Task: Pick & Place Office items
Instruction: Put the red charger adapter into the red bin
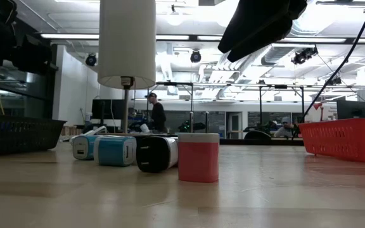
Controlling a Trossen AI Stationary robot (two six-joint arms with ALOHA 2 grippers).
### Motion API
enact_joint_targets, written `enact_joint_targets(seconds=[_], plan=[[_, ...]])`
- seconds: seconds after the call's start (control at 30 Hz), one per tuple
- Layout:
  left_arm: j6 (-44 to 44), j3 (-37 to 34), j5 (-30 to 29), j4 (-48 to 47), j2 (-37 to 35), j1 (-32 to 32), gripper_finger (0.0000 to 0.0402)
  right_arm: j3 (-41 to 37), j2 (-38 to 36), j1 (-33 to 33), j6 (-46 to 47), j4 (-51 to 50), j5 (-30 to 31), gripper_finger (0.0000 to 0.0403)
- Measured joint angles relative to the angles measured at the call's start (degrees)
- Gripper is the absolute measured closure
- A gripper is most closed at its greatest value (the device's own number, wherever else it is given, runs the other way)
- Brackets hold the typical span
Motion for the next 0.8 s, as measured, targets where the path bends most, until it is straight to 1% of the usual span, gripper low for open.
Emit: enact_joint_targets(seconds=[0.13, 0.37, 0.63, 0.8], plan=[[-0.68, 0.00, -0.45, 1.48, 0.00, 0.00, 0.0169, 0.00, 0.00, -0.02, -0.30, 0.00, -0.72, 0.0141], [-0.70, 0.02, -0.36, 3.91, 0.00, -0.02, 0.0169, 0.00, 0.00, -0.02, -2.33, 0.08, -6.01, 0.0141], [-0.73, 0.02, -0.10, 4.12, 0.00, -0.01, 0.0169, -0.02, 0.00, -0.02, -6.35, 5.23, -6.16, 0.0141], [-0.73, 0.02, -0.08, 4.24, 0.00, -0.02, 0.0169, -0.02, 0.00, -0.02, -6.54, 8.97, -6.80, 0.0141]])
